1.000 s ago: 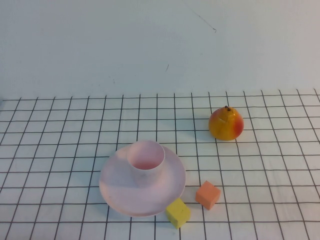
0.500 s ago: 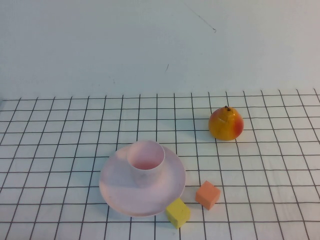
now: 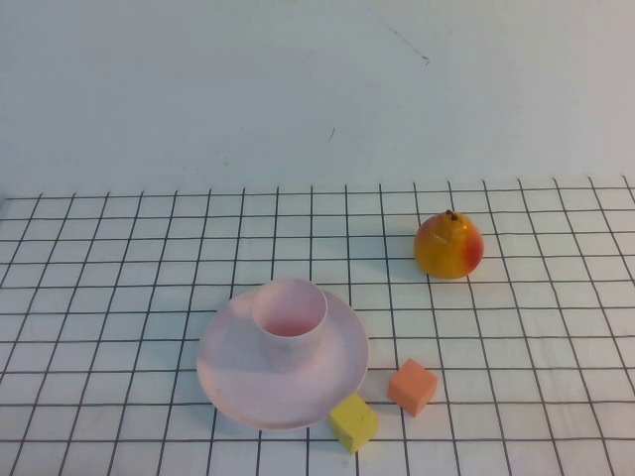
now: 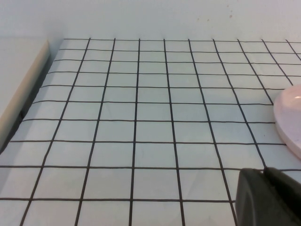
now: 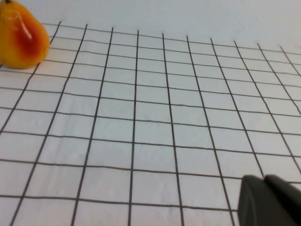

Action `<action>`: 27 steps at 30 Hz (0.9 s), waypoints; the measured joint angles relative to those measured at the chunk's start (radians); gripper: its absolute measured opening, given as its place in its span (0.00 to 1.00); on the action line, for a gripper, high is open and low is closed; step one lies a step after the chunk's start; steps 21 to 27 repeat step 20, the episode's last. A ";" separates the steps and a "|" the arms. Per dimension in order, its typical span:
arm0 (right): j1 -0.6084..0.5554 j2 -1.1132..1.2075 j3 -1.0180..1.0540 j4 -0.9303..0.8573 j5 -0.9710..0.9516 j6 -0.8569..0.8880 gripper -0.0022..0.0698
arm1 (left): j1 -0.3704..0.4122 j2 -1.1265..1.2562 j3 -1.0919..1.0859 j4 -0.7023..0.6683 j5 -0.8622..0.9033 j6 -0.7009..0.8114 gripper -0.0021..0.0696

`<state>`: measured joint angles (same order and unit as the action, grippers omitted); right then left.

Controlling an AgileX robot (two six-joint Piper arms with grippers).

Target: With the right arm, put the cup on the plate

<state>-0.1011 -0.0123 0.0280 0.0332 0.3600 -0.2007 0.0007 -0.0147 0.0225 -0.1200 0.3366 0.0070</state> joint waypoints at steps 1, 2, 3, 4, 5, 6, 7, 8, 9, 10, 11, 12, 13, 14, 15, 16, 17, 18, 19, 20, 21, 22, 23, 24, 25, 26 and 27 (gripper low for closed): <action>0.000 0.000 0.000 -0.010 0.000 0.001 0.06 | 0.000 0.000 0.000 0.000 0.000 0.000 0.02; 0.000 0.000 0.000 -0.033 0.000 0.003 0.06 | 0.000 0.000 0.000 0.000 0.000 0.000 0.02; 0.000 0.000 0.000 -0.048 0.000 0.005 0.06 | 0.000 0.000 0.000 0.000 0.000 0.000 0.02; 0.000 0.000 0.000 -0.059 0.000 0.005 0.06 | 0.000 0.000 0.000 0.000 0.000 0.000 0.02; 0.000 0.000 0.000 -0.070 0.000 0.005 0.06 | 0.000 0.000 0.000 0.000 0.000 0.000 0.02; 0.000 0.000 0.000 -0.075 0.000 0.005 0.06 | 0.000 0.000 0.000 0.000 0.000 0.000 0.02; 0.000 0.000 0.000 -0.077 0.000 0.005 0.06 | 0.000 0.000 0.000 0.000 0.000 0.000 0.02; 0.000 0.000 0.000 -0.080 0.000 0.005 0.06 | 0.000 0.000 0.000 0.000 0.000 0.000 0.02; 0.000 0.000 0.000 -0.081 0.000 0.005 0.06 | 0.000 0.000 0.000 0.000 0.000 0.000 0.02; 0.000 0.000 0.000 -0.081 0.000 0.005 0.06 | 0.000 0.000 0.000 0.000 0.000 0.000 0.02; 0.000 0.000 0.000 -0.081 0.000 0.005 0.06 | 0.000 0.000 0.000 0.000 0.000 0.000 0.02; 0.000 0.000 0.000 -0.081 0.000 0.005 0.06 | 0.000 0.000 0.000 0.000 0.000 0.000 0.02; 0.000 0.000 0.000 -0.081 0.000 0.007 0.06 | 0.000 0.000 0.000 0.000 0.000 0.000 0.02; 0.000 0.000 0.000 -0.081 0.000 0.007 0.06 | 0.000 0.000 0.000 0.000 0.000 0.000 0.02; 0.000 0.000 0.000 -0.081 0.000 0.007 0.06 | 0.000 0.000 0.000 0.000 0.000 0.000 0.02; 0.000 0.000 0.000 -0.081 0.000 0.007 0.06 | 0.000 0.000 0.000 0.000 0.000 0.000 0.02; 0.000 0.000 0.000 -0.081 0.000 0.007 0.06 | 0.000 0.000 0.000 0.000 0.000 0.000 0.02; 0.000 0.000 0.000 -0.081 0.000 0.007 0.06 | 0.000 0.000 0.000 0.000 0.000 0.000 0.02; 0.000 0.000 0.000 -0.081 0.000 0.007 0.06 | 0.000 0.000 0.000 0.000 0.000 0.000 0.02; 0.000 0.000 0.000 -0.081 0.000 0.007 0.06 | 0.000 0.000 0.000 0.000 0.000 0.000 0.02; 0.000 0.000 0.000 -0.081 0.000 0.007 0.06 | 0.000 0.000 0.000 0.000 0.000 0.000 0.02; 0.000 0.000 0.000 -0.081 0.000 0.007 0.06 | 0.000 0.000 0.000 0.000 0.000 0.000 0.02; 0.000 0.000 0.000 -0.081 0.000 0.007 0.06 | 0.000 0.000 0.000 0.000 0.000 0.000 0.02; 0.000 0.000 0.000 -0.081 0.000 0.007 0.06 | 0.000 0.000 0.000 0.000 0.000 0.000 0.02; 0.000 0.000 0.000 -0.081 0.000 0.007 0.06 | 0.000 0.000 0.000 0.000 0.000 0.000 0.02; 0.000 0.000 0.000 -0.081 0.000 0.007 0.06 | 0.000 0.000 0.000 0.000 0.000 0.000 0.02; 0.000 0.000 0.000 -0.081 0.000 0.007 0.06 | 0.000 0.000 0.000 0.000 0.000 0.000 0.02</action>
